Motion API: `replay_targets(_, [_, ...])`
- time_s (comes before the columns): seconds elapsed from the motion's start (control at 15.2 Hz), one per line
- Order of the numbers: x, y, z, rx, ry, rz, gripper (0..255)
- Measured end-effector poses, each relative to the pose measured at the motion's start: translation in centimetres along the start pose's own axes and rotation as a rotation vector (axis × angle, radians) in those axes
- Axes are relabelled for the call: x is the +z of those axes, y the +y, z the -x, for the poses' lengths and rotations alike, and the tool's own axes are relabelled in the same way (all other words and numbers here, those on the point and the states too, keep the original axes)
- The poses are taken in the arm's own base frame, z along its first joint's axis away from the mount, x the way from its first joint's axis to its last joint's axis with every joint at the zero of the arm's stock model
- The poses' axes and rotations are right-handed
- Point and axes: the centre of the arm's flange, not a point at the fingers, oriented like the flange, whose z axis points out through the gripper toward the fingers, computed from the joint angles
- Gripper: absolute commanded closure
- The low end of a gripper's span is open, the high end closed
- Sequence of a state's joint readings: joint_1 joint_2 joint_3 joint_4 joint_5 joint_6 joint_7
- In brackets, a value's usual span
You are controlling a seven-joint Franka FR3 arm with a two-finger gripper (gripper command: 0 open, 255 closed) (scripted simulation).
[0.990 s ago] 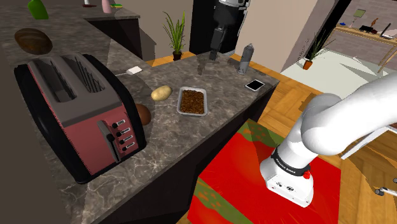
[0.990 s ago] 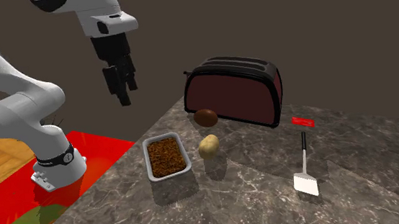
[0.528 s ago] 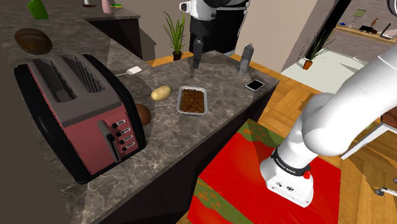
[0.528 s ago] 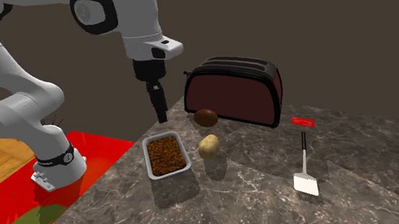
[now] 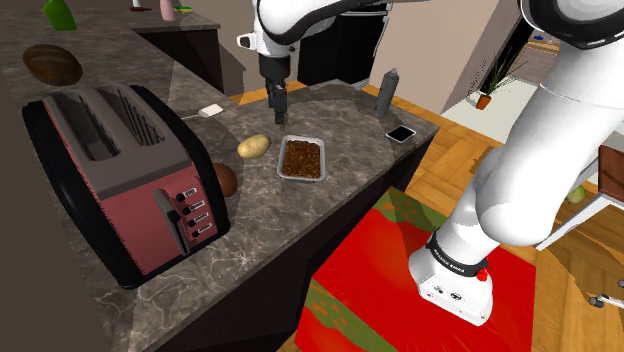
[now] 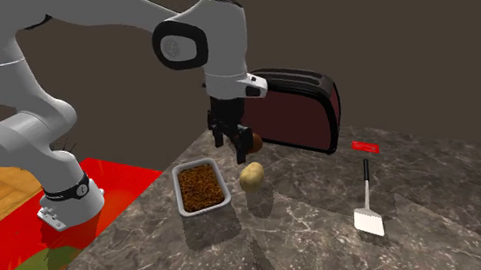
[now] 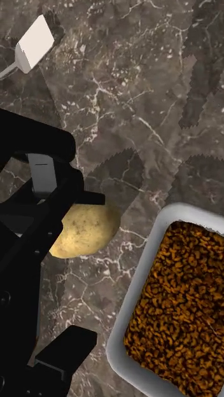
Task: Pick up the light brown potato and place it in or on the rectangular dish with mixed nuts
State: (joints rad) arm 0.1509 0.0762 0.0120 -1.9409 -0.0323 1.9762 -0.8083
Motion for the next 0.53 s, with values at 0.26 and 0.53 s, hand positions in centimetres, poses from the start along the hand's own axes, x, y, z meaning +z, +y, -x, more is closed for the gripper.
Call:
replay_targets(0.26, [3.6,0.7,-4.7,-0.155,-0.033,-0.009,0])
replay_targets(0.53, [6.6,0.9,-8.6,-0.293,-0.061,-0.018,0])
